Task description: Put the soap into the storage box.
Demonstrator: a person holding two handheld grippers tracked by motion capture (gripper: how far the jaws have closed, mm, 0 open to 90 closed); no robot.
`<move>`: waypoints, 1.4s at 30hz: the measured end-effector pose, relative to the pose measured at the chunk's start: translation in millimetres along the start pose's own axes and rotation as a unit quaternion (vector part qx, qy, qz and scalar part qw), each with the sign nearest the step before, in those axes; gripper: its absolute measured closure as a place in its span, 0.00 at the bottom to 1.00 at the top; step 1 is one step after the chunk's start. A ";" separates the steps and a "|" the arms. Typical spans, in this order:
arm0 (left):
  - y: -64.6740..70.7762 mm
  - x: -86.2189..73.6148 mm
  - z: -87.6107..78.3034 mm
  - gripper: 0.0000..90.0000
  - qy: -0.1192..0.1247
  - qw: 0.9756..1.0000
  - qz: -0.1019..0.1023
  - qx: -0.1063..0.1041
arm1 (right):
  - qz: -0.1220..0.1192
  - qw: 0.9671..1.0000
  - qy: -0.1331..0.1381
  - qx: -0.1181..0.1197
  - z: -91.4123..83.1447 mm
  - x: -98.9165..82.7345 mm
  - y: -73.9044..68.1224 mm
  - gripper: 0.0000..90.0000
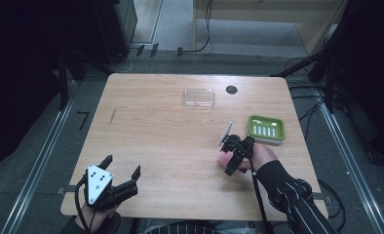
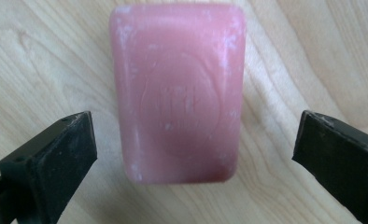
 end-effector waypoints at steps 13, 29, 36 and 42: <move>-0.3 0.0 -0.1 0.15 0.000 1.000 0.000 0.000 | -0.011 1.000 -0.007 0.004 6.4 10.1 3.0 0.00; -0.3 0.0 -0.2 0.15 0.000 1.000 -0.001 0.000 | -0.027 0.999 -0.018 0.002 8.5 12.9 0.1 0.19; -0.2 0.0 -0.2 0.15 0.000 1.000 0.000 0.000 | -0.030 0.999 -0.022 0.001 8.9 12.7 -0.2 0.24; -0.4 0.0 -0.2 0.15 0.001 1.000 -0.001 0.000 | -0.035 0.999 -0.026 0.002 11.2 13.1 -2.5 0.29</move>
Point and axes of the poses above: each handheld gripper's, and its own axes: z roughly forward along the jaws, x roughly out of its top, y roughly to its right, the point moved 6 cm from there along z, roughly forward along the jaws, and after that the axes turned 3 degrees about -z, right-handed, at the moved point
